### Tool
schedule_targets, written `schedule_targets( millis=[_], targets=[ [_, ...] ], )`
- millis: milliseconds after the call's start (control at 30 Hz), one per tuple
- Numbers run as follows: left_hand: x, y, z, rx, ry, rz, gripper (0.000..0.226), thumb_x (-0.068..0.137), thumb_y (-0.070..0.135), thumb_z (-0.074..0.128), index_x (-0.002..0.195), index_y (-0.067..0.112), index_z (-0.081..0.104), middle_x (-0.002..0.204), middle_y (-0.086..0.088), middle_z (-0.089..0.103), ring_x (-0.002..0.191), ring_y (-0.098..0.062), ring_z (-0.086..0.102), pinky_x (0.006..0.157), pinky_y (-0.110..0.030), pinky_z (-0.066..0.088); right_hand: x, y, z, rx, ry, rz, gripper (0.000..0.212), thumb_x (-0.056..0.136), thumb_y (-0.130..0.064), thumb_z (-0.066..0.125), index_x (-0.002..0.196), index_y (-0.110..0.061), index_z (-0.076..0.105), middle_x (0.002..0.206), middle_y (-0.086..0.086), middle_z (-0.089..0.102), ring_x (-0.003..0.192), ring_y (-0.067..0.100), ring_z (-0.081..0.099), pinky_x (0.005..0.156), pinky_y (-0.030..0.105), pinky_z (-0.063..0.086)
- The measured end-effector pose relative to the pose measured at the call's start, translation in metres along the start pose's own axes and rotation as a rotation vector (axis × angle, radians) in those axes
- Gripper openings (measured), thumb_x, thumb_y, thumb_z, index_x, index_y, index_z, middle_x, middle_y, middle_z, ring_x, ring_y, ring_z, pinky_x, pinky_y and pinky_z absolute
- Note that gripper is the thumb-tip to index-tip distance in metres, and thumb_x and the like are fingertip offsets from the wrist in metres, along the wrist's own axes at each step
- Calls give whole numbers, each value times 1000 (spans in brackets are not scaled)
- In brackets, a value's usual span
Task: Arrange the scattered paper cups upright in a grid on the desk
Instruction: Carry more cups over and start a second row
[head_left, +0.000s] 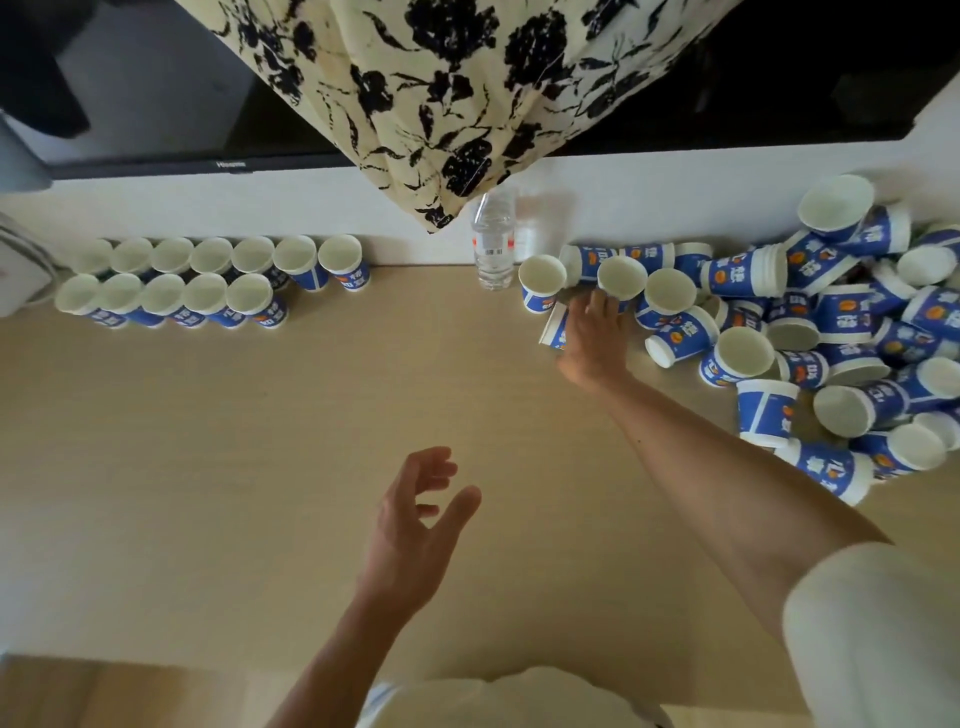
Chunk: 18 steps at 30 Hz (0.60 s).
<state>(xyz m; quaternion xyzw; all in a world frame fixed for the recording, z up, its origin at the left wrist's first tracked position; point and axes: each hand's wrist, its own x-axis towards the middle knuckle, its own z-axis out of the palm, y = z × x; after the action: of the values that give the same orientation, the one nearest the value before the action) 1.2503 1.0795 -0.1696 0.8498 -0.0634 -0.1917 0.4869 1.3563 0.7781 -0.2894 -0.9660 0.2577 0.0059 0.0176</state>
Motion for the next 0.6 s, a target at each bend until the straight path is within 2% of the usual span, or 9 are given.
schedule_targets(
  millis=[100, 267, 333, 400, 500, 600],
  targets=[
    [1, 0, 0, 7, -3, -3, 59, 75, 64, 62, 122, 29, 57, 113, 16, 67, 105, -1, 63, 84, -32, 57, 3, 4, 9, 79, -6, -53, 71, 63, -22, 88, 119, -12, 45, 116, 8, 57, 108, 30, 58, 85, 38, 43],
    [5, 3, 2, 7, -30, -27, 52, 74, 58, 64, 120, 33, 58, 111, 18, 68, 105, 0, 62, 83, -28, 54, -11, 10, 11, 278, -41, -48, 66, 66, -27, 86, 115, -11, 46, 110, 7, 61, 102, 32, 61, 85, 41, 45],
    [10, 5, 4, 1, -41, -31, 51, 73, 58, 65, 118, 35, 57, 111, 17, 68, 104, 0, 62, 82, -27, 53, -24, 11, 6, 463, -66, 11, 72, 66, -30, 86, 121, -9, 45, 108, 5, 61, 100, 30, 61, 86, 42, 48],
    [15, 7, 6, -10, -49, -37, 49, 73, 56, 66, 117, 36, 57, 111, 17, 68, 104, 0, 62, 82, -26, 52, -42, 7, -7, 756, -98, 89, 80, 65, -31, 87, 129, -11, 44, 101, 0, 64, 92, 23, 64, 84, 41, 52],
    [26, 15, 13, -37, -59, -67, 45, 77, 46, 71, 118, 34, 57, 112, 17, 67, 104, 3, 62, 86, -33, 54, -78, -5, -35, 1096, -126, 108, 82, 67, -29, 89, 134, -20, 41, 101, -5, 67, 93, 9, 65, 86, 31, 53],
    [36, 25, 20, -90, -71, -88, 62, 81, 40, 79, 134, 29, 49, 124, 17, 61, 112, 5, 58, 94, -34, 54, -119, -17, -60, 1291, -136, 69, 83, 69, -21, 90, 136, -26, 40, 107, -8, 66, 101, 4, 63, 92, 25, 50]
  ],
)
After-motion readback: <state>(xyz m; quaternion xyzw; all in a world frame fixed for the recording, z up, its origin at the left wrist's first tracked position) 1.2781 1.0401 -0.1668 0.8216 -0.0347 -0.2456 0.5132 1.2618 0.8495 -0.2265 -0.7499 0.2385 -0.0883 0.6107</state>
